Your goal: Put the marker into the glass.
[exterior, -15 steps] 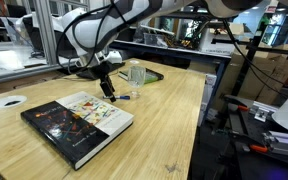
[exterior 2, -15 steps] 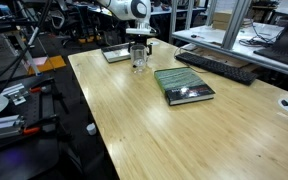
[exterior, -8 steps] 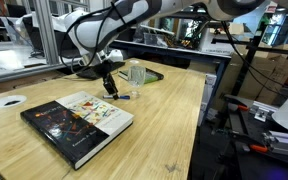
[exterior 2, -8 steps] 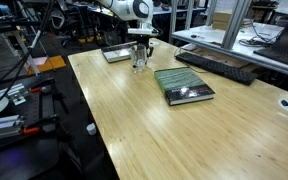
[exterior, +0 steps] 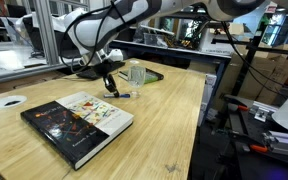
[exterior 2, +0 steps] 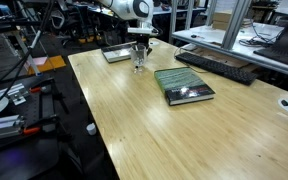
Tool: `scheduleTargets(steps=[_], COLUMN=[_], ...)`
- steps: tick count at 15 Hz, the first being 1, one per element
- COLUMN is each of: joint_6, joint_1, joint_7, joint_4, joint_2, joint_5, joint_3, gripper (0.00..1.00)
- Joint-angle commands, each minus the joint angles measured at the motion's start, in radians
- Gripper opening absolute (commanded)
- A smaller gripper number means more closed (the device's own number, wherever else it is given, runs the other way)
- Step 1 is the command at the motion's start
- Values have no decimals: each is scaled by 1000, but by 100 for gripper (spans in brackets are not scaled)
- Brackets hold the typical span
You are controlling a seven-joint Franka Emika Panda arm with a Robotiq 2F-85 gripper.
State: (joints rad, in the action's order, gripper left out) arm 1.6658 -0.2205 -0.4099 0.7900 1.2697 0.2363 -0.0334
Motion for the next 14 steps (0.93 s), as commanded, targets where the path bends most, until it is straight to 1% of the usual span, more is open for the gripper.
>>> scheduleTargets(steps=[1,3,6,9,11,14], joint_6=[-31,-37,-47,-67,-53,41], joint_1=[0,4,10,14,20,61], joint_7=[4,-7,-34,-48,-43,-54], joint_4=[-52,-46,-23,-43,-32,23], joint_2=[32,18,-60,-128,-186,-276], joint_5=[-5,-15,-43,-63,-74,-114], joint_3=[3,-9,-46,-75,-85,-106], gripper=[3,3,3,3,3,3])
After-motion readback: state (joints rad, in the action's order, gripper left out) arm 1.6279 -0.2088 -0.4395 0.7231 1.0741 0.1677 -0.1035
